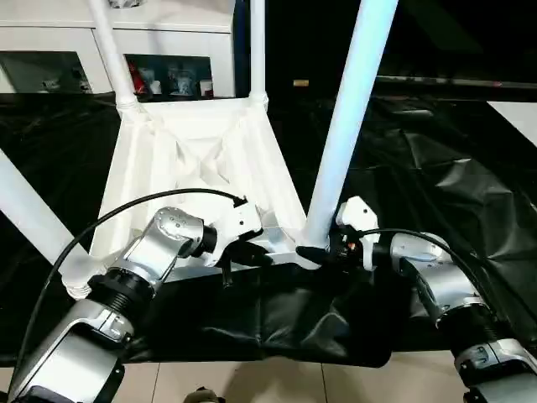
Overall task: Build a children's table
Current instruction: Rotate leg to tighten
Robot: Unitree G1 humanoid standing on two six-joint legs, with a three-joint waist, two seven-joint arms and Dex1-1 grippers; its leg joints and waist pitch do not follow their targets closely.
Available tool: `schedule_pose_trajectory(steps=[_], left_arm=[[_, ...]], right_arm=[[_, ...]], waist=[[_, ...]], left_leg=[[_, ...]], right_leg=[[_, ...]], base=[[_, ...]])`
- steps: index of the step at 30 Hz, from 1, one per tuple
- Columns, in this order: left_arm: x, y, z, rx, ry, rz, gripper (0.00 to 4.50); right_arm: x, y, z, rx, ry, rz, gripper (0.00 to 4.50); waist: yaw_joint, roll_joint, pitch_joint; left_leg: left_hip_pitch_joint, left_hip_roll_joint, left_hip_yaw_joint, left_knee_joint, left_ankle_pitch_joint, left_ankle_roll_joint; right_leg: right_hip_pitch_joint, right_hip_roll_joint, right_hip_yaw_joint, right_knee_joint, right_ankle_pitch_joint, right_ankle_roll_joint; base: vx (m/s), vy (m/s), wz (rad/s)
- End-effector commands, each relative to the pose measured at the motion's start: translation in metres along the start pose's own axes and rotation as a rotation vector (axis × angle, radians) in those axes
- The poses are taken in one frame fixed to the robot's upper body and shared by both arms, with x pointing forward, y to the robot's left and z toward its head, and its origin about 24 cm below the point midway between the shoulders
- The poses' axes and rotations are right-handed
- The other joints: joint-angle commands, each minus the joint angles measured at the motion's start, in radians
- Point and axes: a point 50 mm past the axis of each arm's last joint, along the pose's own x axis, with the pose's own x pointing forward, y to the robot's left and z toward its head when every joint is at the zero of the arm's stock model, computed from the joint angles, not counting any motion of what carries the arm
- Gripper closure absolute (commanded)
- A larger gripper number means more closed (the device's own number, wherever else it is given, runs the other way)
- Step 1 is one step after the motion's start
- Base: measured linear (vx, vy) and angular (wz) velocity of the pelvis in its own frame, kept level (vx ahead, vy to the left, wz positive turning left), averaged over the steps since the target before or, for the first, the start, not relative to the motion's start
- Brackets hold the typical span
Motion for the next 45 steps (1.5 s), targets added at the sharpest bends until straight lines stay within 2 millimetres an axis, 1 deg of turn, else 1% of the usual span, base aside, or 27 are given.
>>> schedule_pose_trajectory(steps=[1,6,8,11,12,14,15,17,18,20,23,24,26,27,28,30,31,32,33,36,37,38,40,42,43,44,45], left_arm=[[0.005,-0.005,0.011,0.027,-0.056,-0.050,4.50],[0.007,-0.004,0.010,-0.003,-0.063,-0.023,4.50],[0.012,0.000,0.010,-0.035,-0.064,0.042,4.50],[0.024,0.009,0.012,-0.102,-0.061,0.189,4.50],[0.027,0.011,0.012,-0.121,-0.059,0.232,4.50],[0.040,0.014,0.017,-0.177,-0.056,0.334,4.50],[0.046,0.015,0.021,-0.192,-0.062,0.373,4.50],[0.056,0.016,0.029,-0.204,-0.071,0.431,4.50],[0.059,0.017,0.032,-0.204,-0.074,0.453,4.50],[0.071,0.013,0.040,-0.181,-0.071,0.467,4.50],[0.076,0.010,0.041,-0.158,-0.059,0.450,4.50],[0.076,0.009,0.041,-0.153,-0.057,0.448,4.50],[0.075,0.010,0.039,-0.154,-0.058,0.441,4.50],[0.074,0.010,0.039,-0.152,-0.059,0.440,4.50],[0.073,0.011,0.038,-0.144,-0.059,0.439,4.50],[0.070,0.012,0.036,-0.142,-0.058,0.438,4.50],[0.066,0.015,0.036,-0.136,-0.065,0.441,4.50],[0.060,0.017,0.034,-0.125,-0.076,0.437,4.50],[0.059,0.017,0.034,-0.122,-0.080,0.432,4.50],[0.049,0.020,0.029,-0.116,-0.084,0.410,4.50],[0.043,0.019,0.025,-0.105,-0.089,0.369,4.50],[0.043,0.019,0.025,-0.105,-0.089,0.369,4.50],[0.035,0.014,0.021,-0.062,-0.103,0.266,4.50],[0.030,0.008,0.020,-0.029,-0.121,0.184,4.50],[0.029,0.004,0.020,-0.013,-0.132,0.140,4.50],[0.027,0.001,0.019,-0.008,-0.137,0.100,4.50],[0.021,-0.007,0.018,-0.007,-0.142,0.004,4.50]], right_arm=[[0.000,-0.003,0.002,-0.007,-0.007,-0.003,1.75],[0.001,-0.002,-0.005,0.045,-0.001,-0.035,1.76],[0.006,-0.005,-0.011,0.106,0.001,-0.148,1.76],[0.015,-0.005,-0.020,0.217,-0.023,-0.323,1.76],[0.018,-0.005,-0.021,0.253,-0.033,-0.372,1.76],[0.028,-0.006,-0.022,0.319,-0.032,-0.533,1.76],[0.034,-0.005,-0.022,0.329,-0.022,-0.591,1.76],[0.042,-0.005,-0.019,0.335,-0.010,-0.666,1.76],[0.045,-0.005,-0.018,0.333,-0.007,-0.690,1.76],[0.058,-0.002,-0.010,0.350,-0.039,-0.681,1.76],[0.062,-0.002,-0.005,0.390,-0.063,-0.675,1.76],[0.062,-0.003,-0.003,0.400,-0.080,-0.669,1.41],[0.064,-0.005,0.007,0.397,-0.140,-0.643,1.07],[0.064,-0.006,0.008,0.394,-0.145,-0.636,1.07],[0.064,-0.006,0.011,0.384,-0.159,-0.620,0.90],[0.063,-0.008,0.015,0.366,-0.174,-0.602,0.73],[0.060,-0.010,0.017,0.349,-0.177,-0.566,0.60],[0.055,-0.010,0.019,0.318,-0.179,-0.503,0.58],[0.053,-0.010,0.019,0.305,-0.180,-0.481,0.58],[0.038,-0.008,0.017,0.258,-0.173,-0.358,0.58],[0.027,-0.007,0.014,0.221,-0.154,-0.297,0.58],[0.027,-0.007,0.014,0.221,-0.154,-0.297,0.58],[0.010,-0.008,0.009,0.170,-0.121,-0.231,0.58],[0.003,-0.009,0.008,0.157,-0.110,-0.194,0.58],[0.000,-0.009,0.008,0.152,-0.105,-0.178,0.58],[-0.002,-0.009,0.008,0.148,-0.097,-0.166,0.58],[-0.007,-0.009,0.008,0.135,-0.076,-0.131,0.58]], waist=[[-0.009,-0.005,-0.069],[-0.011,-0.006,-0.068],[-0.015,-0.008,-0.066],[-0.021,-0.012,-0.064],[-0.024,-0.009,-0.062],[-0.026,-0.011,-0.060],[-0.026,-0.007,-0.061],[-0.030,-0.009,-0.061],[-0.033,-0.008,-0.062],[-0.037,-0.006,-0.063],[-0.039,-0.004,-0.063],[-0.040,0.004,-0.063],[-0.040,0.002,-0.066],[-0.042,0.002,-0.065],[-0.043,0.000,-0.066],[-0.045,0.001,-0.065],[-0.048,0.000,-0.064],[-0.050,-0.009,-0.065],[-0.049,-0.008,-0.065],[-0.051,-0.012,-0.064],[-0.050,-0.011,-0.063],[-0.048,-0.013,-0.064],[-0.046,-0.012,-0.064],[-0.044,-0.013,-0.068],[-0.043,-0.005,-0.069],[-0.039,-0.006,-0.073],[-0.038,-0.004,-0.074]], left_leg=[[0.014,0.025,-0.003,-0.069,-0.272,0.022],[0.014,0.025,-0.004,-0.070,-0.280,0.021],[0.013,0.025,-0.004,-0.071,-0.278,0.016],[0.017,0.020,-0.005,-0.070,-0.302,0.005],[0.021,0.019,-0.004,-0.069,-0.305,0.002],[0.025,0.016,-0.003,-0.067,-0.318,0.000],[0.027,0.016,-0.006,-0.066,-0.325,-0.005],[0.023,0.013,-0.008,-0.067,-0.336,-0.006],[0.026,0.013,-0.009,-0.067,-0.346,-0.006],[0.024,0.013,-0.009,-0.069,-0.351,0.006],[0.022,0.014,-0.010,-0.074,-0.361,0.021],[0.024,0.015,-0.011,-0.075,-0.370,0.020],[0.024,0.018,-0.011,-0.077,-0.366,0.023],[0.021,0.019,-0.012,-0.080,-0.366,0.028],[0.018,0.019,-0.013,-0.082,-0.364,0.029],[0.021,0.018,-0.011,-0.081,-0.368,0.030],[0.019,0.017,-0.011,-0.081,-0.369,0.030],[0.017,0.016,-0.011,-0.080,-0.368,0.035],[0.016,0.015,-0.010,-0.079,-0.357,0.044],[0.003,0.015,-0.010,-0.081,-0.317,0.057],[0.007,0.015,-0.010,-0.079,-0.311,0.059],[0.009,0.016,-0.008,-0.078,-0.306,0.061],[0.011,0.017,-0.007,-0.077,-0.287,0.067],[0.009,0.021,-0.006,-0.077,-0.261,0.072],[0.011,0.024,-0.005,-0.078,-0.248,0.074],[0.015,0.026,-0.002,-0.074,-0.226,0.074],[0.012,0.029,-0.002,-0.075,-0.210,0.075]], right_leg=[[0.044,-0.057,0.049,-0.081,-0.343,-0.182],[0.044,-0.057,0.049,-0.083,-0.359,-0.179],[0.043,-0.057,0.049,-0.084,-0.371,-0.176],[0.040,-0.059,0.046,-0.094,-0.454,-0.148],[0.035,-0.057,0.046,-0.100,-0.476,-0.139],[0.030,-0.057,0.043,-0.108,-0.528,-0.124],[0.028,-0.060,0.041,-0.112,-0.557,-0.113],[0.030,-0.058,0.035,-0.117,-0.585,-0.091],[0.028,-0.059,0.033,-0.122,-0.593,-0.081],[0.031,-0.058,0.030,-0.125,-0.576,-0.078],[0.032,-0.058,0.030,-0.127,-0.554,-0.079],[0.032,-0.057,0.031,-0.128,-0.542,-0.084],[0.036,-0.060,0.031,-0.125,-0.509,-0.097],[0.039,-0.059,0.031,-0.124,-0.494,-0.103],[0.041,-0.060,0.030,-0.121,-0.488,-0.105],[0.038,-0.060,0.032,-0.122,-0.484,-0.113],[0.039,-0.060,0.032,-0.122,-0.488,-0.114],[0.042,-0.061,0.030,-0.123,-0.503,-0.110],[0.044,-0.062,0.031,-0.125,-0.509,-0.104],[0.052,-0.062,0.033,-0.122,-0.500,-0.091],[0.050,-0.064,0.030,-0.129,-0.533,-0.080],[0.048,-0.065,0.032,-0.129,-0.533,-0.081],[0.047,-0.065,0.034,-0.128,-0.518,-0.094],[0.048,-0.066,0.037,-0.119,-0.480,-0.118],[0.045,-0.064,0.039,-0.116,-0.444,-0.135],[0.043,-0.063,0.043,-0.107,-0.377,-0.161],[0.045,-0.061,0.044,-0.095,-0.320,-0.191]], base=[[0.000,0.000,0.00],[0.000,0.000,0.00],[0.000,0.000,0.00],[0.000,0.000,0.00],[0.000,0.000,0.00],[0.000,0.000,0.00],[0.000,0.000,0.00],[0.000,0.000,0.00],[0.000,0.000,0.00],[0.000,0.000,0.00],[0.000,0.000,0.00],[0.000,0.000,0.00],[0.000,0.000,0.00],[0.000,0.000,0.00],[0.000,0.000,0.00],[0.000,0.000,0.00],[0.000,0.000,0.00],[0.000,0.000,0.00],[0.000,0.000,0.00],[0.000,0.000,0.00],[0.000,0.000,0.00],[0.000,0.000,0.00],[0.000,0.000,0.00],[0.000,0.000,0.00],[0.000,0.000,0.00],[0.000,0.000,0.00],[0.000,0.000,0.00]])
